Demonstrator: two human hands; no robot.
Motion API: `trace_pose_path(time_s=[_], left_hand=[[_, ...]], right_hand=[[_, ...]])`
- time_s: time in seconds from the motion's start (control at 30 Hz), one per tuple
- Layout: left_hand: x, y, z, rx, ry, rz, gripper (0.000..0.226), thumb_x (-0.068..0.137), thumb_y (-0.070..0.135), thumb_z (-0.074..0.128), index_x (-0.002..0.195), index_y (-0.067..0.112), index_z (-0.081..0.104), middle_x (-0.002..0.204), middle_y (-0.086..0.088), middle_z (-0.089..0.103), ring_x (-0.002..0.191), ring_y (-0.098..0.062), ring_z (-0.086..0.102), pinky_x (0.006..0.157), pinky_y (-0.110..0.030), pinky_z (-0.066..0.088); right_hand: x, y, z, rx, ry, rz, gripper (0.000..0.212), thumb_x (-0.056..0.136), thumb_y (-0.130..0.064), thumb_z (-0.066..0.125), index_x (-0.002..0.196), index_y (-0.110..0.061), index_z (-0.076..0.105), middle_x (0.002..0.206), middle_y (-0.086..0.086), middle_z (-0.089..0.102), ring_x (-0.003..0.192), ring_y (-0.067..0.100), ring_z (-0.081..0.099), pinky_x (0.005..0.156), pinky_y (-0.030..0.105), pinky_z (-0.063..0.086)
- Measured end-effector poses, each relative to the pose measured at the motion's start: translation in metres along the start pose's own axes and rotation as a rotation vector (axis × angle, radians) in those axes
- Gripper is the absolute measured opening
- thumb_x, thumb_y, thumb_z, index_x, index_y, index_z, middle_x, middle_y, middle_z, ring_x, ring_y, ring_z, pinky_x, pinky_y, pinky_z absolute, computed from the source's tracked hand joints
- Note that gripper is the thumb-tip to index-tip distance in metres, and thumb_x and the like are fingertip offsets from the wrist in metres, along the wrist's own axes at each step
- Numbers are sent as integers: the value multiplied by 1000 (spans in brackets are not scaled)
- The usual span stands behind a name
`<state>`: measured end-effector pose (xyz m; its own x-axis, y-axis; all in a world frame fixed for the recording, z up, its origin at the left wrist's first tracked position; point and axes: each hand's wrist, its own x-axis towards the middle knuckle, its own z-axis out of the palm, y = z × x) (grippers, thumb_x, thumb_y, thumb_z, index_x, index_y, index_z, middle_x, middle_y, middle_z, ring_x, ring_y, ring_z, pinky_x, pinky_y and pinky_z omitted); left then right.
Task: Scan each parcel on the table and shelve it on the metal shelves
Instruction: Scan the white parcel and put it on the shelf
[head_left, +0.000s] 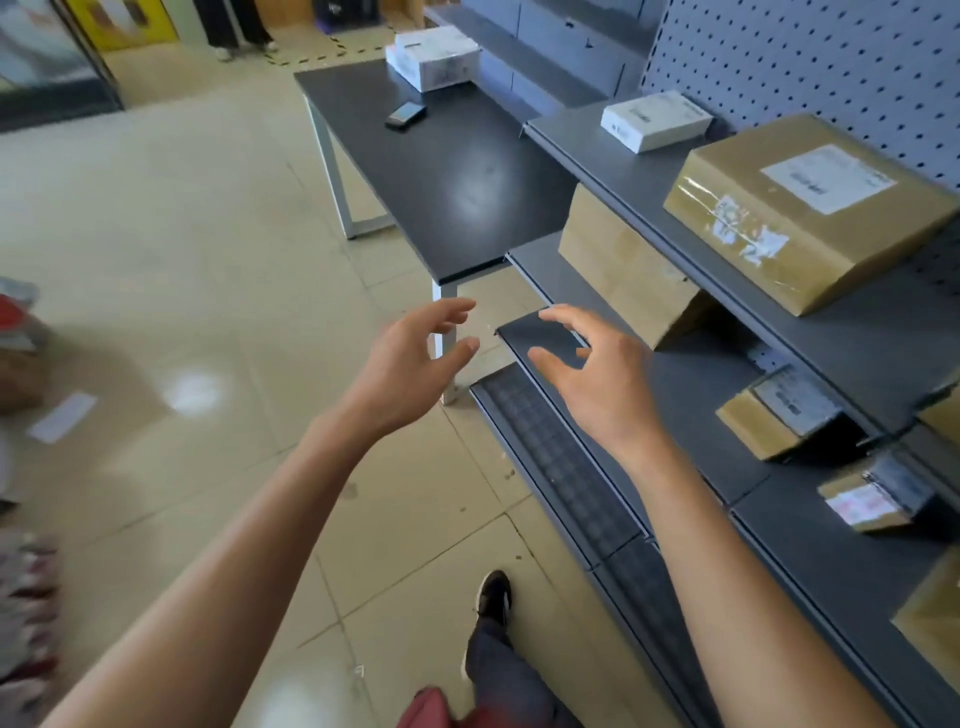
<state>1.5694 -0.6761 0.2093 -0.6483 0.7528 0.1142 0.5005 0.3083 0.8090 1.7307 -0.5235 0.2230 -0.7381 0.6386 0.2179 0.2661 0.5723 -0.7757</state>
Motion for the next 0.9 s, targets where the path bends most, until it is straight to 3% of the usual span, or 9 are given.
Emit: trace_pose_path(time_s=[0.27, 0.4, 0.6, 0.7, 0.9], left_hand=[[77, -2, -11, 51, 61, -75, 41, 98, 36, 65, 138, 34, 60, 123, 19, 65, 119, -6, 58, 105, -44, 49], [102, -13, -21, 38, 125, -110, 40, 98, 36, 65, 137, 35, 60, 122, 19, 66, 118, -4, 58, 102, -43, 51], [141, -45, -39, 35, 178, -164, 41, 96, 37, 66, 137, 36, 60, 123, 21, 66, 114, 3, 59, 98, -37, 54], [163, -69, -54, 22, 187, -192, 41, 96, 38, 66, 137, 37, 60, 123, 21, 66, 116, 2, 59, 99, -38, 53], [225, -125, -101, 3, 219, -224, 41, 97, 37, 65, 137, 37, 59, 123, 21, 65, 116, 3, 58, 98, -36, 53]], right_hand=[[101, 22, 11, 45, -57, -34, 38, 92, -22, 74, 129, -20, 67, 130, -10, 66, 112, 2, 59, 95, 15, 47], [140, 17, 24, 59, -92, -68, 36, 91, -21, 74, 127, -20, 68, 131, -10, 65, 117, 4, 59, 102, 27, 48], [193, 13, 57, 58, -183, -70, 39, 91, -22, 75, 129, -21, 68, 134, -13, 62, 124, -1, 53, 107, 23, 43], [224, 7, 83, 75, -210, -80, 37, 91, -21, 75, 127, -20, 69, 134, -13, 60, 125, -1, 52, 108, 29, 44], [298, -10, 147, 58, -256, -82, 38, 91, -21, 75, 128, -19, 68, 148, 0, 54, 137, 13, 48, 109, 44, 46]])
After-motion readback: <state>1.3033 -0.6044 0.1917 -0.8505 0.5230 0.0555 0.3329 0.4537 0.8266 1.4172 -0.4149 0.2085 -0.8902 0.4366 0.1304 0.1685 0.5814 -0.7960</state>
